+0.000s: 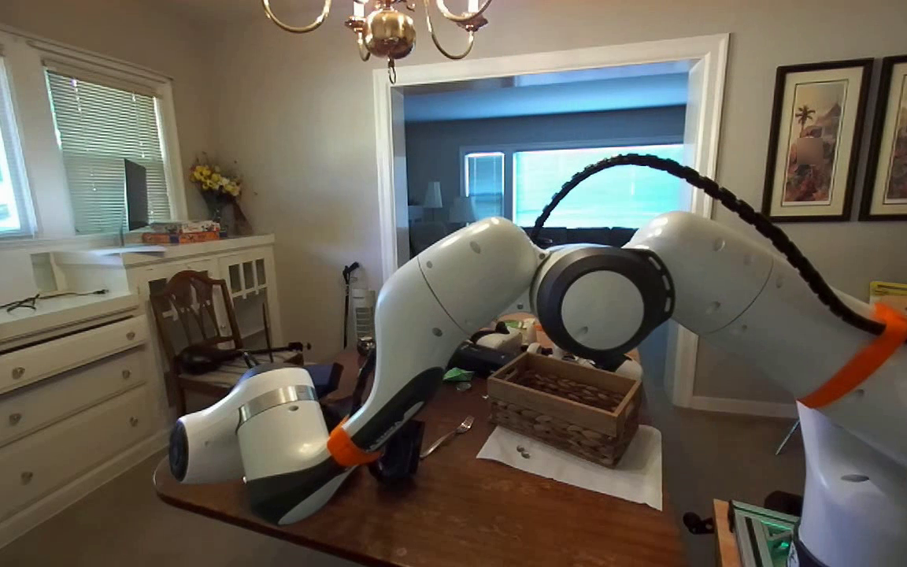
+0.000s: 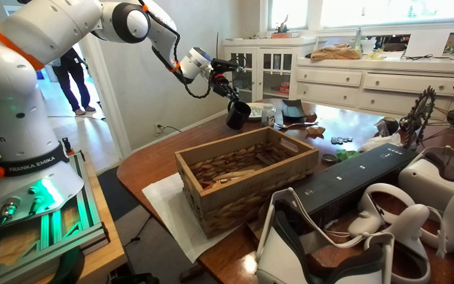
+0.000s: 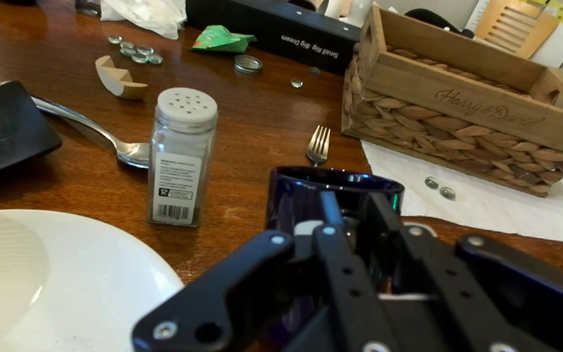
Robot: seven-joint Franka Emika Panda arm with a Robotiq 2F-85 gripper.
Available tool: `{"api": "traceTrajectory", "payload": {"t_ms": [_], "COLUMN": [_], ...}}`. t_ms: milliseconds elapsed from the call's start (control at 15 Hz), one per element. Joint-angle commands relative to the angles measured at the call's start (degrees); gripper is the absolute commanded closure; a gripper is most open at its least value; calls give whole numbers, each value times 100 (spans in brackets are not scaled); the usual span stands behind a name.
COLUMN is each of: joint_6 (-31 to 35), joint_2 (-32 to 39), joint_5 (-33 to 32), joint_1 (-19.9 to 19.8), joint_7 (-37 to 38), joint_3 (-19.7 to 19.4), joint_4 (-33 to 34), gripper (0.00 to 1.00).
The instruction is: Remove the container from the black cup and move the black cup forward
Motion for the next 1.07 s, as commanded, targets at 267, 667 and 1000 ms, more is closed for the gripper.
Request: {"api": "traceTrajectory", "payload": {"t_ms": [267,667,1000], "joint_6": [-270,-290,-526], "joint_2": [247,254,288], "joint_5": [-96,-99,-333], "joint_1": [207,283,358], "joint_7": [-377,-453,-345], "joint_3": [-86,-120,-360], "joint_4": [474,543,439], "gripper": [95,95,95]}}
